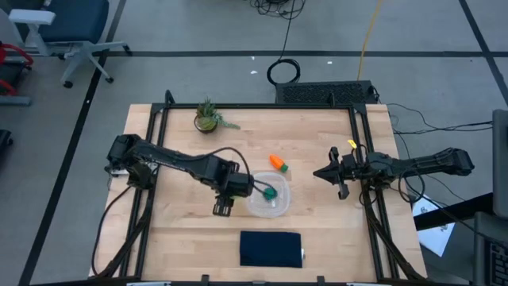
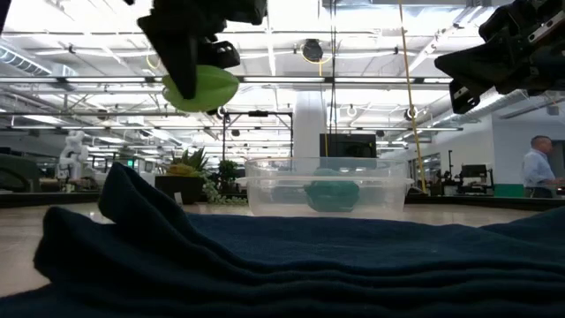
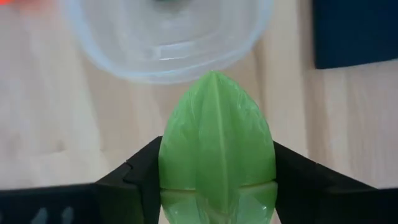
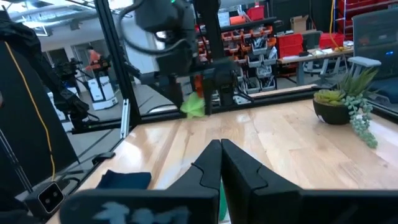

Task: Pick and placing Produce into tupperware
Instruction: Put the green starfruit into the transparent bin

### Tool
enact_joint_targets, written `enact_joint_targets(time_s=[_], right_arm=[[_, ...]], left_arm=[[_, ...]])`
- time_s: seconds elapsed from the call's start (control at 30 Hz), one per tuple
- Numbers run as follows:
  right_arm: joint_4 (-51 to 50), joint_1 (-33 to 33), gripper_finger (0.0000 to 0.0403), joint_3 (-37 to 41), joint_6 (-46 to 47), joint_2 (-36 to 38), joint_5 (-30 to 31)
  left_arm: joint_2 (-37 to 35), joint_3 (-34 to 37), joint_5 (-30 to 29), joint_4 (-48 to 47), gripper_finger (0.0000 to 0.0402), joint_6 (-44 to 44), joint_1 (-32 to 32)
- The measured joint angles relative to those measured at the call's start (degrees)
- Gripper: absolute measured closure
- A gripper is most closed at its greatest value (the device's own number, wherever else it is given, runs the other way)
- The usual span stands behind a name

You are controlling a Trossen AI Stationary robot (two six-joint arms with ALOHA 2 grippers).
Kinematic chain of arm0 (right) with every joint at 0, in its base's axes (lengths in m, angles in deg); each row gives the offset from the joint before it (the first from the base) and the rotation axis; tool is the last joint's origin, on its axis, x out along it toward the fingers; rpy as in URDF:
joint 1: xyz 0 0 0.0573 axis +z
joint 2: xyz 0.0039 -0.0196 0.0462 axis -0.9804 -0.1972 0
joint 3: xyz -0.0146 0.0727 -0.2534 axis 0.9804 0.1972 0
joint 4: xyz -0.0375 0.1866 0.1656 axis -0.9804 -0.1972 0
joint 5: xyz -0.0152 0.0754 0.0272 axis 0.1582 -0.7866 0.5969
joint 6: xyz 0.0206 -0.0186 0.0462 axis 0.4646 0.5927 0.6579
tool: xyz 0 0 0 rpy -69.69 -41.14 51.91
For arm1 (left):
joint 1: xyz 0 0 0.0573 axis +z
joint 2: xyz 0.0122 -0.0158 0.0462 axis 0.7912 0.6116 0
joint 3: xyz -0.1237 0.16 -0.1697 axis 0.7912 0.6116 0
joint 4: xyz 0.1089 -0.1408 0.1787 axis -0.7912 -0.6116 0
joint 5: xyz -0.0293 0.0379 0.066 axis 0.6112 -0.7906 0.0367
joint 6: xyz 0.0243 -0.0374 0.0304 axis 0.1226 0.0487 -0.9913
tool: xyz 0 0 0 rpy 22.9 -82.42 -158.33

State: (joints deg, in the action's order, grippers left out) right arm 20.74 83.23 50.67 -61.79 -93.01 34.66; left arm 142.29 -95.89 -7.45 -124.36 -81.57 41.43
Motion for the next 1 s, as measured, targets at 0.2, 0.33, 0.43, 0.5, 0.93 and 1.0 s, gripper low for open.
enact_joint_targets(time_s=[0.2, 0.33, 0.43, 0.5, 0.93, 1.0], right_arm=[[-0.1, 0.0, 0.0403, 0.0, 0.0, 0.0, 0.1], [-0.1, 0.0, 0.0403, 0.0, 0.0, 0.0, 0.2], [0.4, 0.0, 0.0403, 0.0, 0.0, 0.0, 0.4], [2.3, -0.1, 0.0403, 0.0, -1.1, 0.0, 0.4], [10.2, -1.6, 0.0403, 0.0, -2.3, 0.0, 0.3], [9.7, -1.6, 0.0403, 0.0, -2.1, 0.0, 0.2]], left_arm=[[0.0, -1.7, 0.9, 0.3, 0.0181, -4.7, 3.8], [0.0, -2.7, 5.2, 6.3, 0.0166, -12.3, 5.4], [0.0, -4.7, 6.7, 7.6, 0.0175, -15.1, 7.3], [0.0, -6.1, 7.1, 7.8, 0.0184, -16.3, 8.7], [0.0, -9.2, 9.4, 6.8, 0.0165, -19.4, 11.5], [0.0, -9.2, 9.4, 7.2, 0.0177, -18.3, 11.4]])
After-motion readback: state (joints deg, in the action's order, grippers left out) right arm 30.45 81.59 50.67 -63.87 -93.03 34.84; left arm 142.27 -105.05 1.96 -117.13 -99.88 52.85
